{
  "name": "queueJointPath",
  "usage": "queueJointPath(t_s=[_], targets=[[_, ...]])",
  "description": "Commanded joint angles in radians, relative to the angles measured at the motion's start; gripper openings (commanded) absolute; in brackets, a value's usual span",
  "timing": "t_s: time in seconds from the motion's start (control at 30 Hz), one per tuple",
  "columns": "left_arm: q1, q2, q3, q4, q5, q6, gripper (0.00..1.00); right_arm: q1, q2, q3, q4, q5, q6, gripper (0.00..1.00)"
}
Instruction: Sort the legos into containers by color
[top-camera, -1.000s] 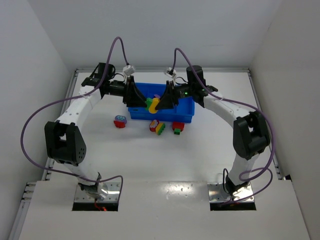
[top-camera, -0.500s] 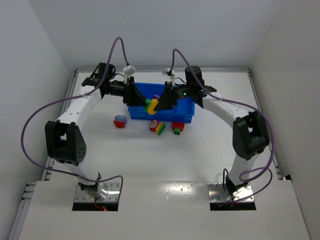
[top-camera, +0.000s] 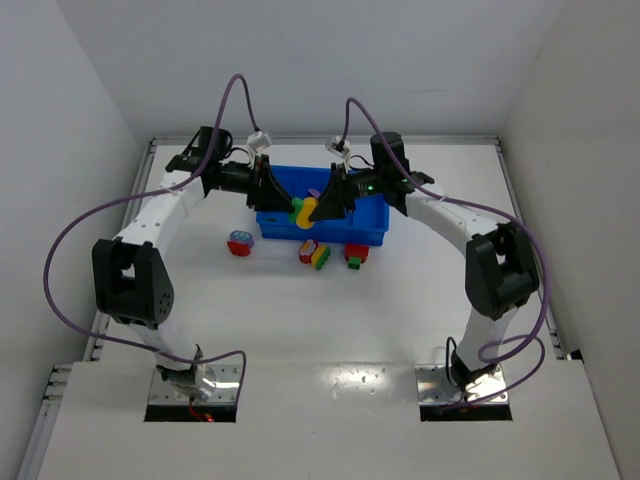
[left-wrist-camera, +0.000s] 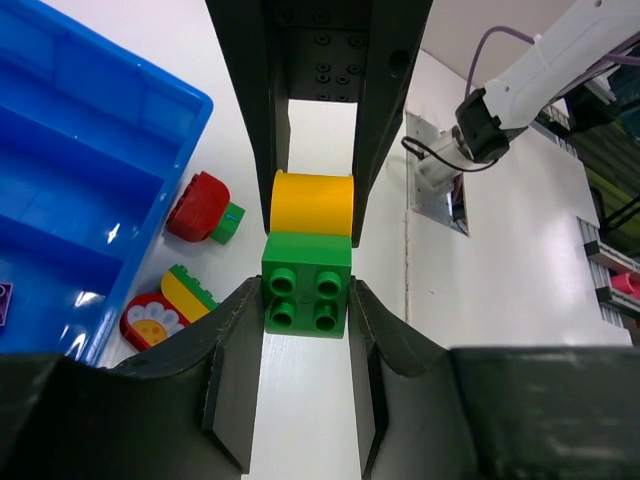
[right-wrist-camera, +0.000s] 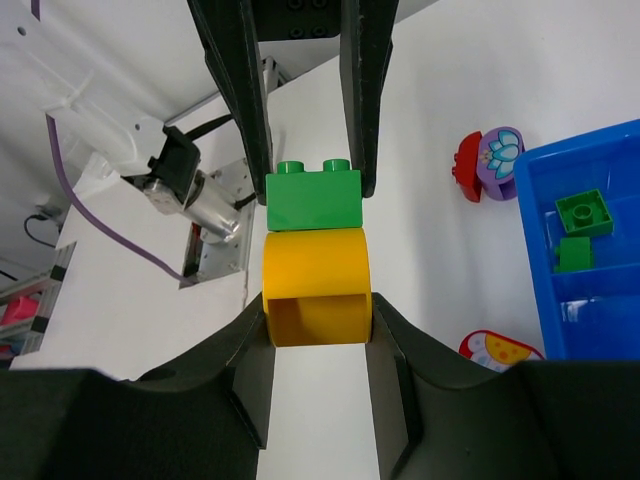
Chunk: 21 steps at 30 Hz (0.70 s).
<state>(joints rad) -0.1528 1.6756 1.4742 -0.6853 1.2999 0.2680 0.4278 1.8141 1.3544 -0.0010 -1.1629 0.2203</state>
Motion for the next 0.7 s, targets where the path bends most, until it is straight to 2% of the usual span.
queueJointPath(t_s=[0.0, 0.23, 0.43, 0.57, 0.67], targets=[[0.019, 0.012, 0.011, 0.018, 0.0, 0.008, 0.11, 0.005, -0.01, 0.022, 0.047, -0.038, -0.03, 0.02], [0.13, 0.045, 0.101, 0.018, -0.025, -0.012, 0.08, -0.015, -0.064, -0.037, -0.019, -0.029, -0.101, 0.01], [0.154, 0.087, 0.156, 0.027, -0.068, -0.023, 0.08, -0.034, -0.093, -0.081, -0.043, -0.02, -0.122, 0.0], [0.145, 0.107, 0.147, 0.107, -0.167, -0.068, 0.1, -0.043, -0.102, -0.09, -0.073, 0.018, -0.151, 0.0], [0.102, 0.116, 0.107, 0.196, -0.33, -0.142, 0.1, -0.054, -0.102, -0.09, -0.082, 0.064, -0.16, 0.0]])
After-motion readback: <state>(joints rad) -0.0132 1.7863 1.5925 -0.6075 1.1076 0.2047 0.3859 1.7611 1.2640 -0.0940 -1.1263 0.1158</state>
